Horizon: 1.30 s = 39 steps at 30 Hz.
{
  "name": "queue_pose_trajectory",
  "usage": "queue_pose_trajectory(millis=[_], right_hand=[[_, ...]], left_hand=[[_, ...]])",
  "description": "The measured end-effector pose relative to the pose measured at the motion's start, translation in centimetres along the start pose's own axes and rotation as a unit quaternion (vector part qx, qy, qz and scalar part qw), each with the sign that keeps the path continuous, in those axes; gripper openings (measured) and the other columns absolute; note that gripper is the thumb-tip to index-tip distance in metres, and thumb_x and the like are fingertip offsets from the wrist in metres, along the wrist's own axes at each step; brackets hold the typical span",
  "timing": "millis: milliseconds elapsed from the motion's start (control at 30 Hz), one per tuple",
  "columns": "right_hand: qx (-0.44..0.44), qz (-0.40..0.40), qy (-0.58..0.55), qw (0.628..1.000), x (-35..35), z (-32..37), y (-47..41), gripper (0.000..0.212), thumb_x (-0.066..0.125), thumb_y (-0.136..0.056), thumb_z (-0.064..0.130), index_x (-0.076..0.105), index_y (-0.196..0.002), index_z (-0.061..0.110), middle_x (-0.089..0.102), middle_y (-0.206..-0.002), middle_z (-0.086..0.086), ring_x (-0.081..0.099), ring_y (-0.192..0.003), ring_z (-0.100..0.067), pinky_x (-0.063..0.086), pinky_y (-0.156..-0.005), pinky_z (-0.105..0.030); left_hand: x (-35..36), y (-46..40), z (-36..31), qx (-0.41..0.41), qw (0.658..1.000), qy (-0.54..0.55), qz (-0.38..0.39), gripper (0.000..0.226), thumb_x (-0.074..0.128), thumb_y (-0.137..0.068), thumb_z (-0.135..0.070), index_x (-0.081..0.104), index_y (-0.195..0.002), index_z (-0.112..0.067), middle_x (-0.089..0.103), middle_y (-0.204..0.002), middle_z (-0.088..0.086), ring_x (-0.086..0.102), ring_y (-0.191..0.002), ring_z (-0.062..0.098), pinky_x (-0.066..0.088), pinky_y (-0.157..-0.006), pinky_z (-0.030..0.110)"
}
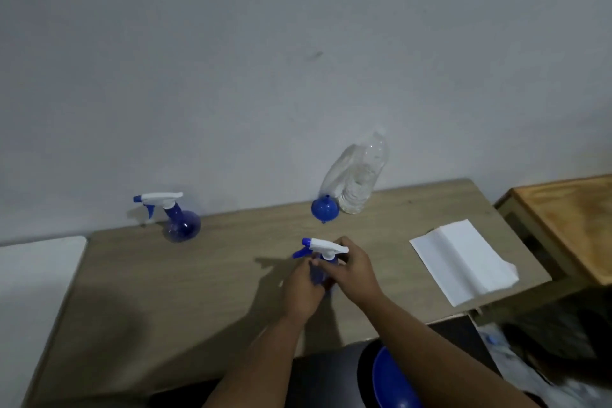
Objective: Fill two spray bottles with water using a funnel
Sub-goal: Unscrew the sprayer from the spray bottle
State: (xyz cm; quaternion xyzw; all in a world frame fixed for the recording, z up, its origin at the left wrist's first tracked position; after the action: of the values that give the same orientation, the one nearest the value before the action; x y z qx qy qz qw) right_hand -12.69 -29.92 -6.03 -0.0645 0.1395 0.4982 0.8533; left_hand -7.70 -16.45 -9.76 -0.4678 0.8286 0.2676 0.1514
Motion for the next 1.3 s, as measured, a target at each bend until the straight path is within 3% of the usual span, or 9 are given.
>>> queue_pose_trajectory(millis=[200,300,400,500,600,733,1000,1133,1300], right_hand=[[-0.004,0.033,-0.066,0.997,-1.5,-1.8,1.4,0.026,0.092,-0.078,0.019,0.074,-0.095,0.011,0.076,-0.089,-0.010,0.074,-0.088,-0.032,0.058,-0.080,-0.050],[-0.002,0.082,-0.081,0.993,-1.5,-1.7,1.6,0.025,0.086,-0.085,0.006,0.077,-0.109,0.009,0.080,-0.101,-0.008,0.076,-0.097,-0.025,0.059,-0.088,-0.045],[-0.004,0.096,-0.054,0.994,-1.7,-1.5,2.0,0.032,0.086,-0.083,0.012,0.071,-0.112,0.013,0.078,-0.101,-0.001,0.075,-0.096,-0.016,0.061,-0.088,-0.042],[0.011,0.061,-0.069,0.996,-2.4,-1.2,2.7,0.039,0.091,-0.076,0.021,0.059,-0.097,0.013,0.070,-0.087,-0.011,0.067,-0.079,-0.014,0.058,-0.071,-0.039],[-0.004,0.087,-0.054,0.995,-2.4,-1.1,2.9,0.022,0.083,-0.080,0.006,0.065,-0.091,0.013,0.070,-0.083,-0.005,0.065,-0.078,-0.010,0.053,-0.073,-0.033],[-0.001,0.101,-0.040,0.994,-2.2,-1.2,3.6,0.031,0.084,-0.079,0.008,0.066,-0.102,0.020,0.075,-0.093,0.002,0.070,-0.088,-0.010,0.057,-0.078,-0.034],[0.022,0.108,-0.031,0.993,-1.7,-0.7,4.3,0.034,0.083,-0.075,0.020,0.066,-0.104,0.018,0.074,-0.094,0.005,0.069,-0.086,-0.007,0.056,-0.077,-0.027],[0.040,0.111,-0.011,0.993,-1.1,-1.1,4.5,0.025,0.078,-0.078,0.006,0.071,-0.100,0.016,0.074,-0.090,0.007,0.068,-0.082,-0.002,0.053,-0.075,-0.028],[0.049,0.096,-0.021,0.994,-1.2,-1.1,5.0,0.025,0.077,-0.081,0.002,0.067,-0.101,0.013,0.072,-0.087,0.007,0.067,-0.077,0.004,0.052,-0.068,-0.017]], left_hand=[[3.3,1.6,2.1,-0.017,0.999,0.004,-0.032,0.047,0.056,-0.073,-0.029,0.058,-0.120,-0.034,0.074,-0.114,-0.005,0.070,-0.104,0.023,0.057,-0.090,0.046],[2.5,3.6,-0.9,-0.013,0.999,-0.013,-0.047,0.042,0.057,-0.079,-0.015,0.064,-0.120,-0.024,0.073,-0.109,-0.001,0.069,-0.100,0.022,0.058,-0.086,0.043],[2.4,4.4,-1.8,-0.011,0.999,-0.022,-0.045,0.038,0.060,-0.080,-0.002,0.067,-0.114,-0.018,0.074,-0.105,0.002,0.069,-0.096,0.022,0.057,-0.083,0.041],[2.4,5.1,-2.0,-0.021,0.998,-0.020,-0.049,0.044,0.060,-0.078,0.003,0.067,-0.117,-0.016,0.073,-0.106,-0.002,0.069,-0.099,0.017,0.056,-0.084,0.028],[2.6,6.1,-1.8,-0.035,0.999,-0.019,-0.034,0.044,0.058,-0.083,0.003,0.064,-0.120,-0.018,0.068,-0.101,-0.008,0.064,-0.092,0.008,0.043,-0.069,0.005],[2.5,6.4,-1.9,-0.033,0.998,-0.025,-0.047,0.035,0.060,-0.083,-0.003,0.067,-0.114,-0.019,0.073,-0.102,0.000,0.068,-0.096,0.021,0.053,-0.078,0.033],[2.5,6.8,-1.4,-0.038,0.998,-0.037,-0.041,0.030,0.060,-0.087,-0.004,0.064,-0.116,-0.013,0.070,-0.103,0.000,0.066,-0.097,0.021,0.048,-0.076,0.031],[2.6,7.4,-1.4,-0.042,0.998,-0.045,-0.029,0.033,0.059,-0.091,-0.003,0.063,-0.121,-0.015,0.066,-0.103,-0.003,0.065,-0.099,0.019,0.040,-0.069,0.018],[2.3,7.9,-1.8,-0.028,0.998,-0.051,-0.028,0.031,0.058,-0.091,-0.004,0.063,-0.120,-0.015,0.063,-0.098,-0.004,0.064,-0.095,0.019,0.038,-0.063,0.018]])
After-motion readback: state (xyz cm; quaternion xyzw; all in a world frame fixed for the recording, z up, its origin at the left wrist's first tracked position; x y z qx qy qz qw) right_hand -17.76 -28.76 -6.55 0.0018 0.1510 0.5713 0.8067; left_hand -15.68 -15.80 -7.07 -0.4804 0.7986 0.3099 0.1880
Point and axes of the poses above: each hand's wrist, its own y-axis away from the middle knuckle, its own x-axis out of the palm, z = x × y, the point moved 7 cm from there along -y, towards the middle knuckle
